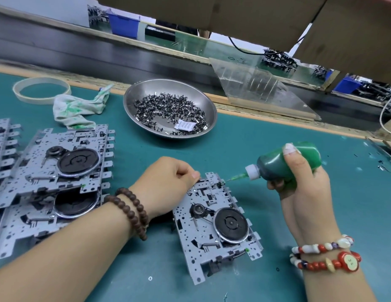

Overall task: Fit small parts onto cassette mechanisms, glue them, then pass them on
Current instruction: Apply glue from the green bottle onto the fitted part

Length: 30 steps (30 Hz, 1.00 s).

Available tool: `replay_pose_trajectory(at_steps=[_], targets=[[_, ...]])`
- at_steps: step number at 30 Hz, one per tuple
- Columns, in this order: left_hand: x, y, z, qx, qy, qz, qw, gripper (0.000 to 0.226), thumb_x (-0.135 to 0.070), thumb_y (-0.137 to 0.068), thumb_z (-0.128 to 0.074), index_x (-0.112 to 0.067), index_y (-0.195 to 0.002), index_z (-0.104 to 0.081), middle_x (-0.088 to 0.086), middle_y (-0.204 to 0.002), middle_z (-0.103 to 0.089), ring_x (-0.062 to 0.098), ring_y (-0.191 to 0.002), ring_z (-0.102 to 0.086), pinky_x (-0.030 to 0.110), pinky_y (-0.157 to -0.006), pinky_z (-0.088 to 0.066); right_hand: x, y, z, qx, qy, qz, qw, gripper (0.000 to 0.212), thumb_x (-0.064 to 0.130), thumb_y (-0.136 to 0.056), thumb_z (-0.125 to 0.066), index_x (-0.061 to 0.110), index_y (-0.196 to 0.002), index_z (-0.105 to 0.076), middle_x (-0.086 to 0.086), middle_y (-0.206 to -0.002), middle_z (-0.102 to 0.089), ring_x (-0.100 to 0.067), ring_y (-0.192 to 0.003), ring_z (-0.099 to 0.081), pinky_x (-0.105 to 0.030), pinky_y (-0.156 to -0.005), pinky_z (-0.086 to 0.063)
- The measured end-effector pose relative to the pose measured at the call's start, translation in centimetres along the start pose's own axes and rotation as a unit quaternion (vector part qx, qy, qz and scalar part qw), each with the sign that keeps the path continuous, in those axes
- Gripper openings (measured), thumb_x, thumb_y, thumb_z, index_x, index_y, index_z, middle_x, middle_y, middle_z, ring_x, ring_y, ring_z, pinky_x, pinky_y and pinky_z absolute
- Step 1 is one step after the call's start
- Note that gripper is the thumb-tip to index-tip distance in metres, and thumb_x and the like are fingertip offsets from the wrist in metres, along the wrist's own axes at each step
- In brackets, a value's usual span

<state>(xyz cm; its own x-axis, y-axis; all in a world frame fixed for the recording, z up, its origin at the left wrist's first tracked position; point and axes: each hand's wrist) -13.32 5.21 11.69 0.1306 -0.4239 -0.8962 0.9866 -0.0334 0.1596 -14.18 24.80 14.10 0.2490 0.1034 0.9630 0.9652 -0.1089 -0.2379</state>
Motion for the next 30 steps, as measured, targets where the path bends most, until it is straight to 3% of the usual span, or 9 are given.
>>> replay_pose_trajectory(at_steps=[4, 10, 17, 30], targets=[[-0.2, 0.1, -0.3, -0.029, -0.06, -0.039, 0.997, 0.024, -0.03, -0.091, -0.053, -0.023, -0.069, -0.061, 0.004, -0.08, -0.069, 0.016, -0.076, -0.06, 0.022, -0.069, -0.045, 0.2, 0.2, -0.5, 0.02, -0.044, -0.054, 0.997, 0.02, 0.033, -0.069, -0.063, 0.017, -0.075, -0.052, 0.007, -0.059, -0.059, -0.005, -0.052, -0.055, -0.014, -0.041, -0.04], [-0.2, 0.0, -0.1, -0.017, -0.069, -0.045, 0.996, 0.025, -0.031, -0.091, -0.053, -0.028, -0.067, -0.058, -0.001, -0.08, -0.068, 0.011, -0.075, -0.058, 0.021, -0.068, -0.042, -0.3, 0.6, -1.0, 0.062, -0.029, -0.092, 0.993, 0.015, 0.031, -0.072, -0.059, 0.016, -0.071, -0.055, -0.006, -0.064, -0.057, -0.012, -0.052, -0.056, -0.016, -0.039, -0.04], [-0.2, -0.1, -0.1, -0.017, -0.06, -0.045, 0.997, 0.024, -0.031, -0.09, -0.054, -0.027, -0.067, -0.059, -0.001, -0.079, -0.068, 0.008, -0.067, -0.053, 0.019, -0.065, -0.041, -0.4, 1.0, -1.7, 0.146, 0.011, -0.08, 0.986, 0.022, 0.03, -0.076, -0.055, 0.032, -0.057, -0.066, 0.008, -0.056, -0.057, -0.008, -0.052, -0.058, -0.015, -0.04, -0.042], [-0.2, -0.2, -0.1, -0.009, -0.049, -0.04, 0.998, 0.02, -0.032, -0.09, -0.055, -0.024, -0.074, -0.063, -0.004, -0.079, -0.067, 0.006, -0.068, -0.054, 0.014, -0.061, -0.039, -0.7, 1.0, -1.7, 0.178, 0.014, -0.072, 0.981, 0.016, 0.029, -0.075, -0.06, 0.031, -0.061, -0.065, 0.009, -0.058, -0.055, -0.006, -0.053, -0.057, -0.017, -0.045, -0.047]])
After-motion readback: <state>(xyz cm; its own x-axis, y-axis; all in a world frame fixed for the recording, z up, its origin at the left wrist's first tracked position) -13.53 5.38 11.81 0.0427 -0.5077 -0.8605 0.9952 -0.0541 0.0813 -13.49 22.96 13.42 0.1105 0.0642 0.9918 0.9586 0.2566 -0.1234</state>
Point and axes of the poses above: each hand's wrist, its own y-axis away from the middle knuckle, its own z-axis out of the back of the hand, x = y × z
